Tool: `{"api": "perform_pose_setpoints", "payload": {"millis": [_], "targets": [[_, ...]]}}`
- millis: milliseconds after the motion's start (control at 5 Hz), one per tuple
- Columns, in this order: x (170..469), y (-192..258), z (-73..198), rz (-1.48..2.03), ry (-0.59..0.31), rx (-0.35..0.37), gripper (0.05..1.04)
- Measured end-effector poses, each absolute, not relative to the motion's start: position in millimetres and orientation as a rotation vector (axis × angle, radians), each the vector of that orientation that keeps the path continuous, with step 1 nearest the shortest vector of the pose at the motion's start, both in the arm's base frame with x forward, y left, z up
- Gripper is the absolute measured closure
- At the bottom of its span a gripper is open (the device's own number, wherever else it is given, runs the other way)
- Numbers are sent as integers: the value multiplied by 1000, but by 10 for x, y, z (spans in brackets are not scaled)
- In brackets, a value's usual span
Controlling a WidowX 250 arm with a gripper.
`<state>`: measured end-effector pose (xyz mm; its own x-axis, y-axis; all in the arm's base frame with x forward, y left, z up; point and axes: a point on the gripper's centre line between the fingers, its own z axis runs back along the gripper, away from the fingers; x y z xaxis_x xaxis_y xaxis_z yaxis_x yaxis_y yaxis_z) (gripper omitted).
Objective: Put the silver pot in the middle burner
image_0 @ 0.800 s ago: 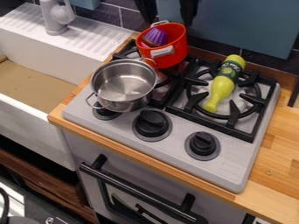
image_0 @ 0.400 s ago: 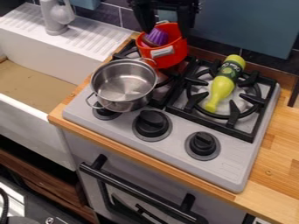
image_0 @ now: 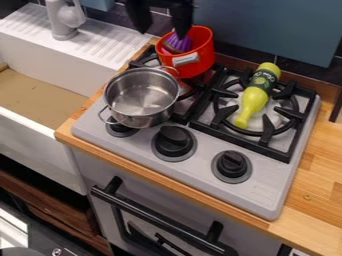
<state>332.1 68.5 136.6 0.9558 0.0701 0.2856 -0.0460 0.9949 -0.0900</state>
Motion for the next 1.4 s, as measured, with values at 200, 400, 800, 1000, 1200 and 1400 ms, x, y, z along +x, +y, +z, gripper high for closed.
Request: {"api": "perform_pose_setpoints", "payload": {"millis": [200,400,800,1000,1200,1400], "targets": [[3223,875,1302,24,-277,-72,85],[3162,1034,1262,-10,-256,-62,85],[3093,1156,1040,-72,-191,-73,85],[3063,1150,915,-96,-179,-72,85],[2990,1082,788,-105,-169,-99,85],[3000,1014,722,-111,-168,-103,85]]}}
